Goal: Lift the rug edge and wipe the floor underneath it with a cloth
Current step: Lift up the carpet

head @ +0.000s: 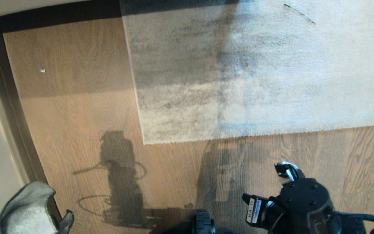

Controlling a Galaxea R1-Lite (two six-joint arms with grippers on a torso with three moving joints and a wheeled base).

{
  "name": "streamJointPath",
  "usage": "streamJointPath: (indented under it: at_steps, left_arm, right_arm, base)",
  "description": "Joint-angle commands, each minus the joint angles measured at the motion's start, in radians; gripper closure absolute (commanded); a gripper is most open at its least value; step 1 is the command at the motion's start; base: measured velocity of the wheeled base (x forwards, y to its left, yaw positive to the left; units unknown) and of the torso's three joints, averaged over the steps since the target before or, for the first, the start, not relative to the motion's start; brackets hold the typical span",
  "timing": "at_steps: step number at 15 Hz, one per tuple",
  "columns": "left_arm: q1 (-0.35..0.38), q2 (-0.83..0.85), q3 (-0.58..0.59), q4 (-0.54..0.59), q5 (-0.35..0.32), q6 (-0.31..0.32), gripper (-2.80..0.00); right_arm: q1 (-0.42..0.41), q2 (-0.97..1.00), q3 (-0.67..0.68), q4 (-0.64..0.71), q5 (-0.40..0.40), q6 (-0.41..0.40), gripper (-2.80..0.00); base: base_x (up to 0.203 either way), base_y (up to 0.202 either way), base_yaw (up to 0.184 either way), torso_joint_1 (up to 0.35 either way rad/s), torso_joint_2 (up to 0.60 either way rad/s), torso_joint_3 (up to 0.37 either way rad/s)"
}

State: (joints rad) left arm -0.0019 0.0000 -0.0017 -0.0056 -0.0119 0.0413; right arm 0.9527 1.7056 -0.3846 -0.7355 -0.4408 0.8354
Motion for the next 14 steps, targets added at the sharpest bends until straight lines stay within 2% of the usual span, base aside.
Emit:
streamJointPath:
  at_steps: [1, 2, 3, 6, 14]
  left_arm:
    - [0.000, 0.000, 0.000, -0.001, 0.000, 0.000, 0.00]
    - [0.000, 0.000, 0.000, -0.001, 0.000, 0.000, 0.00]
    - [0.000, 0.000, 0.000, -0.001, 0.000, 0.000, 0.00]
    - [0.000, 0.000, 0.000, -0.001, 0.000, 0.000, 0.00]
    - [0.000, 0.000, 0.001, -0.001, 0.000, 0.000, 0.00]
  right_arm:
    - [0.051, 0.096, -0.028, -0.004, -0.081, 0.007, 0.00]
    - [0.052, 0.109, -0.028, -0.005, -0.095, 0.007, 0.00]
    - [0.051, 0.126, -0.028, -0.005, -0.102, 0.008, -2.80]
    - [0.049, 0.184, -0.037, -0.077, -0.117, 0.010, -2.80]
    - [0.026, 0.392, -0.042, -0.563, -0.145, -0.007, -2.80]
  base:
    - [0.000, 0.000, 0.000, 0.000, 0.00, 0.000]
    - [0.000, 0.000, 0.000, 0.000, 0.00, 0.000]
    - [0.000, 0.000, 0.000, 0.000, 0.00, 0.000]
    - [0.000, 0.000, 0.000, 0.000, 0.00, 0.000]
    - [0.000, 0.000, 0.000, 0.000, 0.00, 0.000]
